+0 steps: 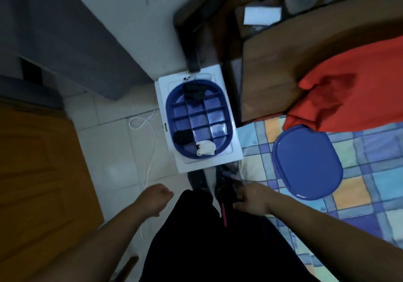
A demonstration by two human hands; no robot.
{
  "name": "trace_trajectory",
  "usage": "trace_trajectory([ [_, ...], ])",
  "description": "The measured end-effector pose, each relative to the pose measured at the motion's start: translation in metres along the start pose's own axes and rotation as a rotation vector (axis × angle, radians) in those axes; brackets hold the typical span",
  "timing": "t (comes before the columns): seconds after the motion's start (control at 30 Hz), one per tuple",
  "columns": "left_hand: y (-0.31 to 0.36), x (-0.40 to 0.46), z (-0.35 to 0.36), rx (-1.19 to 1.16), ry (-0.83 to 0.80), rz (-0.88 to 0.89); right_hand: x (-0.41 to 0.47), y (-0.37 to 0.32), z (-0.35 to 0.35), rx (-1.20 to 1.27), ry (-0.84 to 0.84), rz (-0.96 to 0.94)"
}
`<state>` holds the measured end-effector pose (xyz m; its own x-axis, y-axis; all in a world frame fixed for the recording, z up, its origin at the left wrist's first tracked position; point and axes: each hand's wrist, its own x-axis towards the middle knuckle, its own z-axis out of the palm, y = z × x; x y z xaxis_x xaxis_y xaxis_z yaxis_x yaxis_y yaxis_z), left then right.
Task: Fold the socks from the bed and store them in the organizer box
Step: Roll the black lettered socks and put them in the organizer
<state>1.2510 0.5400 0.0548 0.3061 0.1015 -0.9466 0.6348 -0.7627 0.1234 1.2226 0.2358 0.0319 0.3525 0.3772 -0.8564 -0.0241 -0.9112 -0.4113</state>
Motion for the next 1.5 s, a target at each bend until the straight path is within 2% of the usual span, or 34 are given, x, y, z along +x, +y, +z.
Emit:
trace_trajectory([
  [0.07,0.009,-0.022,0.002,-0.023,-0.024,0.035,-0.021,0.001,0.009,0.072,0.096,0.057],
  [0.23,0.028,-0.042,-0.001,0.196,-0.095,0.199,-0.055,-0.006,0.03,0.253,0.227,0.247],
  [0.37,0.036,-0.038,-0.022,0.269,-0.182,0.178,-0.069,-0.013,0.053,0.529,0.335,0.389],
  [0.5,0.036,-0.02,-0.054,0.717,-0.116,0.363,-0.087,-0.019,0.085,0.826,0.531,0.517],
  [0.63,0.049,-0.011,-0.076,1.117,-0.07,0.416,-0.109,-0.033,0.139,1.092,0.704,0.591],
  [0.7,0.06,-0.01,-0.075,1.157,-0.05,0.427,-0.118,-0.044,0.175,1.21,0.796,0.653],
  [0.77,0.068,-0.014,-0.062,1.077,-0.073,0.427,-0.123,-0.054,0.215,1.321,0.913,0.738],
  [0.83,0.071,-0.023,-0.037,0.986,-0.126,0.401,-0.128,-0.066,0.256,1.425,1.006,0.814],
  [0.9,0.071,-0.032,-0.005,0.959,-0.162,0.387,-0.133,-0.08,0.301,1.572,1.028,0.857],
  [1.17,0.062,-0.068,0.155,1.277,-0.175,0.554,-0.155,-0.172,0.486,2.006,1.041,1.029],
  [1.27,0.041,-0.094,0.217,1.331,-0.174,0.625,-0.156,-0.215,0.556,2.1,1.0,1.063],
  [1.5,-0.05,-0.17,0.372,1.605,-0.362,0.841,-0.139,-0.306,0.682,2.403,0.855,1.111],
])
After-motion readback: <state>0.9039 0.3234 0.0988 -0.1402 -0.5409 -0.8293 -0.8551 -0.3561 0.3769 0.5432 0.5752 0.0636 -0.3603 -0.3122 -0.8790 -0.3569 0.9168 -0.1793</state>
